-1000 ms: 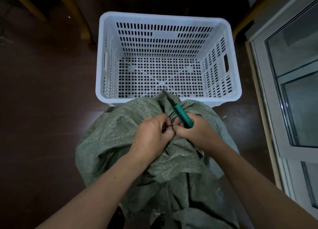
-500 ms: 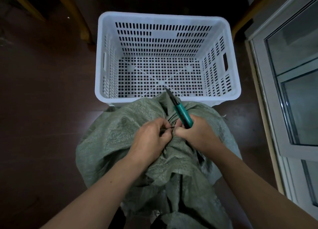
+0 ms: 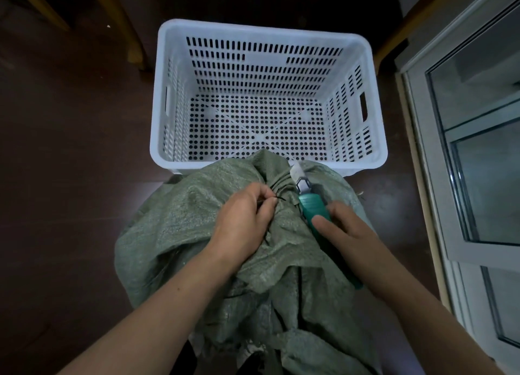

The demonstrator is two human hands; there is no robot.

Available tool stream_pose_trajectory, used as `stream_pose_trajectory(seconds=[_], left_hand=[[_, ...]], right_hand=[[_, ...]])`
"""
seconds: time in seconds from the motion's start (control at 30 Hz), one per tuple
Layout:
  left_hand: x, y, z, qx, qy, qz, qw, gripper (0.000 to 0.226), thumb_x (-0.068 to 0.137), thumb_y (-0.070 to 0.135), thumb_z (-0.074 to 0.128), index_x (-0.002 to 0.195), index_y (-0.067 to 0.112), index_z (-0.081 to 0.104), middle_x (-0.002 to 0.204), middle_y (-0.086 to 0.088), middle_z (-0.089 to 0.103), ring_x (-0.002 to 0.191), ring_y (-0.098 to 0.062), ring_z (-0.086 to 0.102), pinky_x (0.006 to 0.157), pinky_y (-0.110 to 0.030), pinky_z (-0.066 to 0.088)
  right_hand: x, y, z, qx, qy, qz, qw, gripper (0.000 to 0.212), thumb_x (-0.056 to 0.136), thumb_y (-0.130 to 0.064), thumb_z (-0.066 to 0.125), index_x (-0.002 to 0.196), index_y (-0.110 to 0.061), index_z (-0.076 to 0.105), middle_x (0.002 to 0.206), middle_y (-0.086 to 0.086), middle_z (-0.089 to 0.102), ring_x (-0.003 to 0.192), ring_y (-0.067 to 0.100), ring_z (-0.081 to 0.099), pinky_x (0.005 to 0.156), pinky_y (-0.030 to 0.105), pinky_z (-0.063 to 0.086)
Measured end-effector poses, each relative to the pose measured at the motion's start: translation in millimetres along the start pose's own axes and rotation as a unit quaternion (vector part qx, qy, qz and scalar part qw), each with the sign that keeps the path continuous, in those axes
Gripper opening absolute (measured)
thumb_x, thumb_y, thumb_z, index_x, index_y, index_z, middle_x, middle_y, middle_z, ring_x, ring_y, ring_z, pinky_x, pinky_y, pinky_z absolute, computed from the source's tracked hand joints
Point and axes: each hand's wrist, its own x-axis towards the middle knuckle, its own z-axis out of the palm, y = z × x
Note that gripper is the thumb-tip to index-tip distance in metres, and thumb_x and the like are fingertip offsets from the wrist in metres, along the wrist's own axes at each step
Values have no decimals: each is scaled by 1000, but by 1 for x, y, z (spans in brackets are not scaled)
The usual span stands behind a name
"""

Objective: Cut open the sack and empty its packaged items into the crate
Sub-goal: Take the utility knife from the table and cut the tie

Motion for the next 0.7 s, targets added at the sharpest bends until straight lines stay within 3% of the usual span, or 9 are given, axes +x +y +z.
stream_pose_trajectory(seconds=[0.1,0.2,0.27,0.37,0.5,0.63,0.7], left_hand=[[-1,1,0,7,-3,0,1000,7,94,28,52,87,27,54,79,9,61,71,-10,54,59,-25,38],[-1,3,0,4,-4,2,1000,7,94,28,51,87,28,53,80,8,61,73,-10,55,61,-25,38],[-2,3,2,3,-9,10,1000,7,94,27,51,88,27,52,79,7,60,70,-11,53,60,-25,38],[-3,2,2,1,-7,15,1000,6,94,26,51,89,25,53,80,6,60,72,-13,53,63,-27,38],[-2,3,1,7,-13,26,1000,6,95,25,50,89,25,52,81,6,60,75,-13,55,64,-27,41],[-3,5,1,18,-12,35,999,6,95,26,50,89,26,51,81,8,59,79,-12,55,66,-27,40],[-3,6,1,20,-10,38,999,6,95,25,50,89,26,51,82,7,59,81,-13,55,67,-27,41]], right_hand=[[-9,6,-3,21,-31,5,999,8,92,-29,52,92,-36,58,82,-11,68,68,-6,60,67,14,47],[-14,16,-4,-24,-51,-1,998,20,86,-48,45,95,-41,61,97,-24,65,87,-7,61,75,13,45],[-14,17,-5,-33,-59,1,998,28,83,-51,43,94,-37,65,95,-20,66,86,-4,61,74,14,45],[-10,14,-7,-40,-76,7,996,22,91,-43,46,92,-33,66,91,-10,69,82,6,64,72,20,48],[-6,9,-9,-18,-111,25,993,28,93,-37,46,101,-18,65,96,21,69,87,39,65,71,41,54],[-3,11,-11,-11,-122,39,992,29,93,-38,46,103,-18,65,99,25,68,90,44,64,60,23,53],[-3,11,-11,-5,-120,41,992,29,93,-37,47,104,-16,65,100,27,67,90,45,64,58,21,52]])
